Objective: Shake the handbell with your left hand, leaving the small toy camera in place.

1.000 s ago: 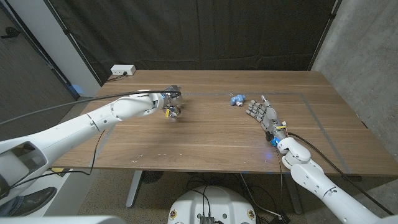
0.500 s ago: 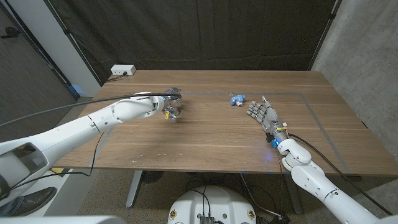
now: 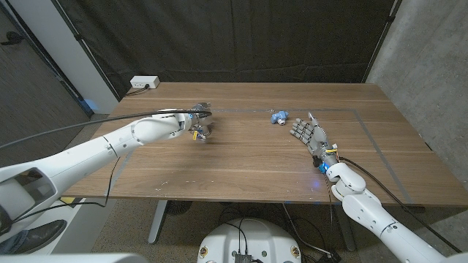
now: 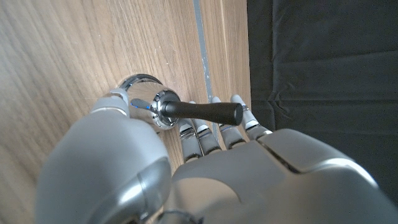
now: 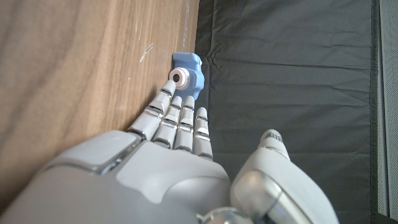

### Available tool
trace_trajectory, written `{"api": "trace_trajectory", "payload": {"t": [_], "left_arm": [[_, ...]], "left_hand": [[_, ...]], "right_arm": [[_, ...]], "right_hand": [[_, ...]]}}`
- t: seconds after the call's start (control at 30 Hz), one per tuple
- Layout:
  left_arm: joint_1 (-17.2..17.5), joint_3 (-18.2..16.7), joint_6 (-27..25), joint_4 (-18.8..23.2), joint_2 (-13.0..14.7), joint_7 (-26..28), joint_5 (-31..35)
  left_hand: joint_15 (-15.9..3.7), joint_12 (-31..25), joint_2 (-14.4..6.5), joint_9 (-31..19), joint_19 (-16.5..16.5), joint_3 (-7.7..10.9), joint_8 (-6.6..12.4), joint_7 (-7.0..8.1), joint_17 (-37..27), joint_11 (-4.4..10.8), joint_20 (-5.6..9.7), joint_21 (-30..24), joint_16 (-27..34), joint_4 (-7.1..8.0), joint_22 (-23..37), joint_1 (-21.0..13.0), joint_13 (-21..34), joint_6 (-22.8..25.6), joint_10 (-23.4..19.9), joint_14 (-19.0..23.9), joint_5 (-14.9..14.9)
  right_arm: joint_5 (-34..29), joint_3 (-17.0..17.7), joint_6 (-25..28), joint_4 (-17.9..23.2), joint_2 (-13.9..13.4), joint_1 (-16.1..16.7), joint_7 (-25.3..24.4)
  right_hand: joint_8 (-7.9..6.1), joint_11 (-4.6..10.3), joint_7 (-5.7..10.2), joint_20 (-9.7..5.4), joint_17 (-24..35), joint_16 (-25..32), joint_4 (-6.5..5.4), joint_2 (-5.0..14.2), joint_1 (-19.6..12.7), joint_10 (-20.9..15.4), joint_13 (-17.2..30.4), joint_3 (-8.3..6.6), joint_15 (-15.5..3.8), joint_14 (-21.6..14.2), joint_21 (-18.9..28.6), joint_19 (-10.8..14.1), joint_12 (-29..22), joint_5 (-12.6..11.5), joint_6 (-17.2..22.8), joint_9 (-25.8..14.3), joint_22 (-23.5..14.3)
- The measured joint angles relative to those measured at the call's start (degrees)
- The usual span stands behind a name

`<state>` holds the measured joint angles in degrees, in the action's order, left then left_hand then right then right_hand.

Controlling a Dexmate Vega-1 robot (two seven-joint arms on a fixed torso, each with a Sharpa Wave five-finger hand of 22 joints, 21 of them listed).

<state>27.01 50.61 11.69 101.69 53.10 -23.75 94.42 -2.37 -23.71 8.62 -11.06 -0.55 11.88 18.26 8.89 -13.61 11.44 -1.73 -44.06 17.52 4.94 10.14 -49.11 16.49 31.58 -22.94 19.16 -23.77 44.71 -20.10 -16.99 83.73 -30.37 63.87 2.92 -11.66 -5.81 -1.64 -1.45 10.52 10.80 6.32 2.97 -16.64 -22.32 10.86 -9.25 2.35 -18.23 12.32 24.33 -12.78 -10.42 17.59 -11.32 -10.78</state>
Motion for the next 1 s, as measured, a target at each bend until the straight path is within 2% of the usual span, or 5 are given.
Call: {"api": "trace_trajectory", "payload": {"t": [0.23, 0.33, 0.53, 0.7, 1.0], "left_arm": [[0.29, 0.77, -0.93, -1.12, -0.38, 0.08, 0.8], [0.62, 1.19, -1.61, -1.85, -0.74, 0.18, 1.02], [0.98, 1.71, -3.25, -3.31, -1.57, 1.42, 1.2], [1.01, 2.05, -4.46, -4.58, -2.42, 2.47, 0.59], [0.55, 2.41, -5.58, -5.86, -3.42, 3.68, -1.94]], "left_hand": [[-0.23, -0.25, -1.7, 0.03, -9.99, 1.08, 2.16, 0.21, 0.83, 0.56, -0.98, -1.19, 3.37, -2.88, 0.0, -5.8, 0.39, 6.73, -9.18, 8.28, -0.17], [-0.63, -0.7, -3.09, 0.25, -17.51, 2.6, 3.63, -1.55, 1.09, 0.54, 0.81, -2.56, 5.58, -4.69, 0.0, -10.09, 1.01, 9.55, -15.86, 15.21, 1.94], [-3.64, -2.64, -2.41, 0.13, -30.58, 7.4, 5.5, -4.85, 0.62, -3.44, 4.47, -5.39, 7.82, -9.54, 0.0, -11.46, 3.67, 12.99, -27.63, 32.48, 11.84], [-6.61, -3.3, -2.24, 0.09, -34.67, 8.8, 7.16, -5.85, 0.14, -5.39, 5.0, -6.67, 8.0, -10.93, 0.14, -11.63, 5.33, 13.99, -29.73, 39.06, 13.19], [-8.02, -3.14, -1.41, 0.06, -38.98, 9.59, 8.13, -6.56, -0.38, -5.62, 5.43, -8.95, 7.99, -11.72, 0.14, -12.46, 6.96, 14.7, -29.96, 41.81, 13.2]], "right_arm": [[0.19, -0.06, 0.01, -0.82, 0.25, -0.46, 0.33], [0.3, -0.11, 0.04, -1.29, 0.35, -0.76, 0.82], [0.34, -0.16, 0.26, -1.86, 0.36, -1.35, 1.26], [0.36, -0.18, 0.4, -2.27, 0.36, -1.88, 1.65], [0.43, -0.15, 0.55, -2.61, 0.28, -2.31, 2.06]], "right_hand": [[0.0, 0.0, 0.0, 0.0, 0.0, 0.0, 0.0, 0.0, 0.0, 0.0, 0.0, 0.0, 0.0, 0.0, 0.0, 0.0, 0.0, 0.0, 0.0, 0.0, 0.0], [0.0, 0.0, 0.0, 0.0, 0.0, 0.0, 0.0, 0.0, 0.0, 0.0, 0.0, 0.0, 0.0, 0.0, 0.0, -0.01, 0.0, 0.0, 0.0, 0.0, 0.0], [0.0, 0.0, 0.0, 0.0, 0.0, 0.0, 0.0, 0.0, 0.0, 0.0, 0.0, 0.0, 0.0, 0.0, 0.0, -0.01, 0.0, 0.0, 0.0, 0.0, 0.0], [0.0, 0.0, 0.0, 0.0, 0.0, 0.0, 0.0, 0.0, 0.0, 0.0, 0.0, 0.0, 0.0, 0.0, 0.0, -0.01, 0.0, 0.0, 0.0, 0.0, 0.0], [0.0, 0.0, 0.0, 0.0, 0.0, 0.0, 0.0, 0.0, 0.0, 0.0, 0.0, 0.0, 0.0, 0.0, 0.0, -0.01, 0.0, 0.0, 0.0, 0.0, 0.0]]}}
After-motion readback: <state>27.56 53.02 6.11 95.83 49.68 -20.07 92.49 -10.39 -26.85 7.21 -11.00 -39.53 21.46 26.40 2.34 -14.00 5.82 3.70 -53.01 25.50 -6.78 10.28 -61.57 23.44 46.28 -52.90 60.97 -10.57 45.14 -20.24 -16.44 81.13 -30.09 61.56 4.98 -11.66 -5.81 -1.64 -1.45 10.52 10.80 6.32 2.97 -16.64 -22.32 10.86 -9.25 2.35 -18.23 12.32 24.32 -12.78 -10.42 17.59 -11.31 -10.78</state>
